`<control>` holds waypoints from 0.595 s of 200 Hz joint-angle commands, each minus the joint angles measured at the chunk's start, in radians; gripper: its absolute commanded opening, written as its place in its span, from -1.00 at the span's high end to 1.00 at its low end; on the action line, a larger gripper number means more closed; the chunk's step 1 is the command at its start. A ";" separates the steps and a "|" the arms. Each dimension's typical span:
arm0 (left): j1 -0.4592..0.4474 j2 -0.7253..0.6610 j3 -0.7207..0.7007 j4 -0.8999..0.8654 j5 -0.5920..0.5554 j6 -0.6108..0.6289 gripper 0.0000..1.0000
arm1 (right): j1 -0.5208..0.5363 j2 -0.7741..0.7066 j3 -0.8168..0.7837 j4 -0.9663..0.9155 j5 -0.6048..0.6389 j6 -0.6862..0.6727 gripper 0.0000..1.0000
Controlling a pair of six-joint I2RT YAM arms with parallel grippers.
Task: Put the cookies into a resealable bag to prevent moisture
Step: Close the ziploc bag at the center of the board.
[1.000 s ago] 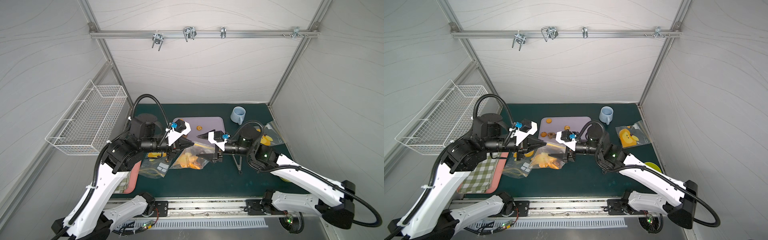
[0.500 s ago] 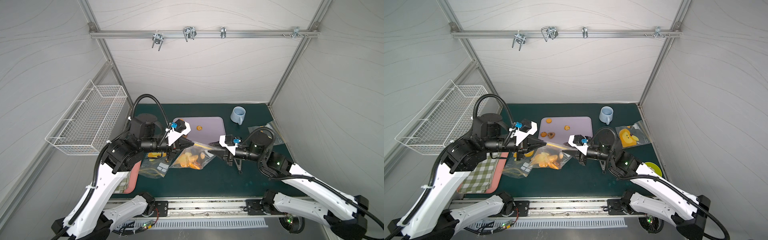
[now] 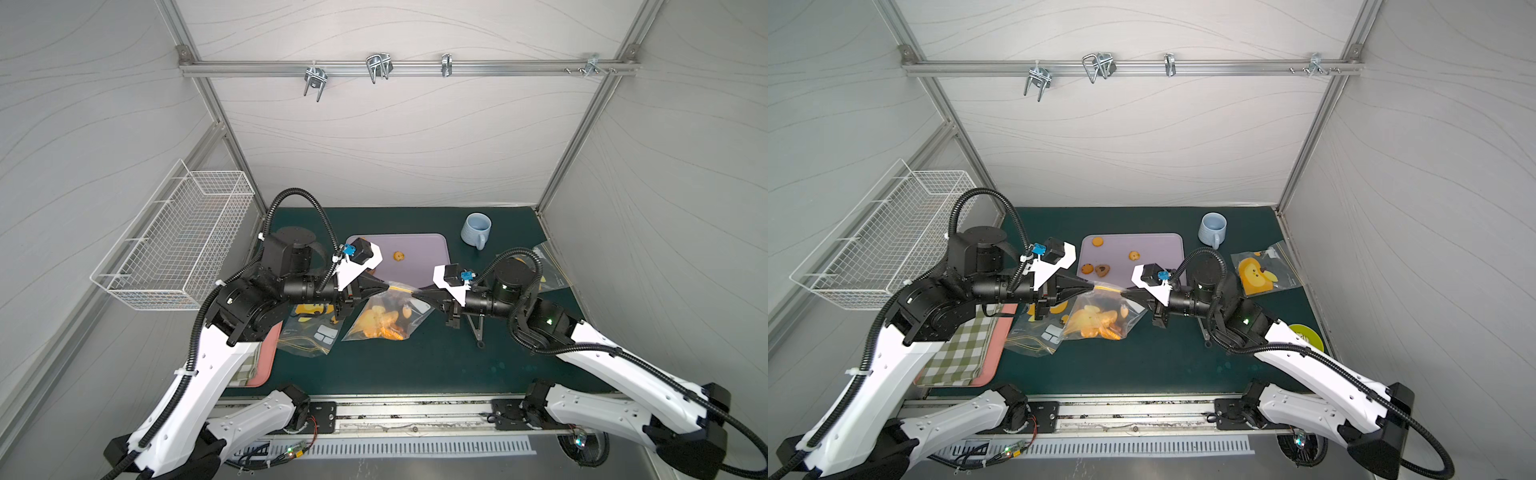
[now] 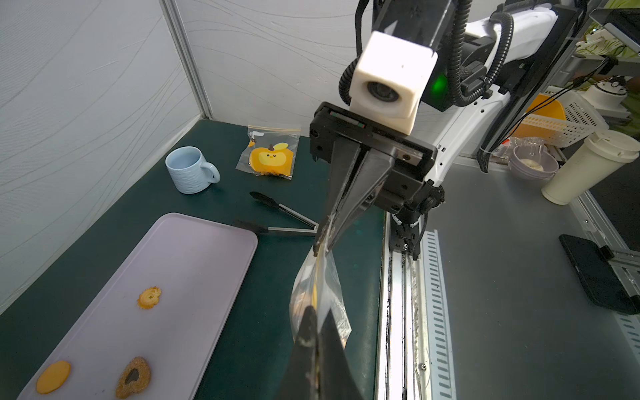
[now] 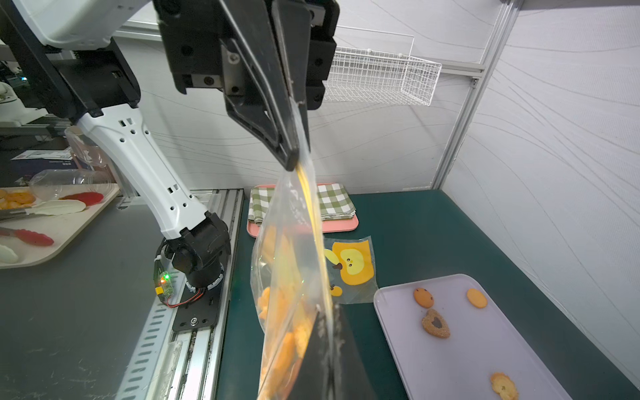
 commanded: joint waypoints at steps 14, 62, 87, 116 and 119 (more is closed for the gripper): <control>-0.001 -0.030 -0.052 0.152 -0.082 -0.091 -0.64 | -0.005 -0.015 0.039 -0.081 0.101 0.032 1.00; 0.001 -0.029 -0.150 0.294 -0.379 -0.245 -0.99 | -0.072 -0.005 0.131 -0.352 0.350 0.177 1.00; 0.003 0.006 -0.165 0.292 -0.557 -0.286 -0.96 | -0.158 0.038 0.215 -0.497 0.438 0.243 1.00; 0.004 0.022 -0.212 0.308 -0.601 -0.326 -0.94 | -0.280 0.087 0.272 -0.583 0.449 0.297 1.00; 0.005 0.022 -0.218 0.312 -0.602 -0.332 -0.93 | -0.297 0.091 0.277 -0.589 0.449 0.305 1.00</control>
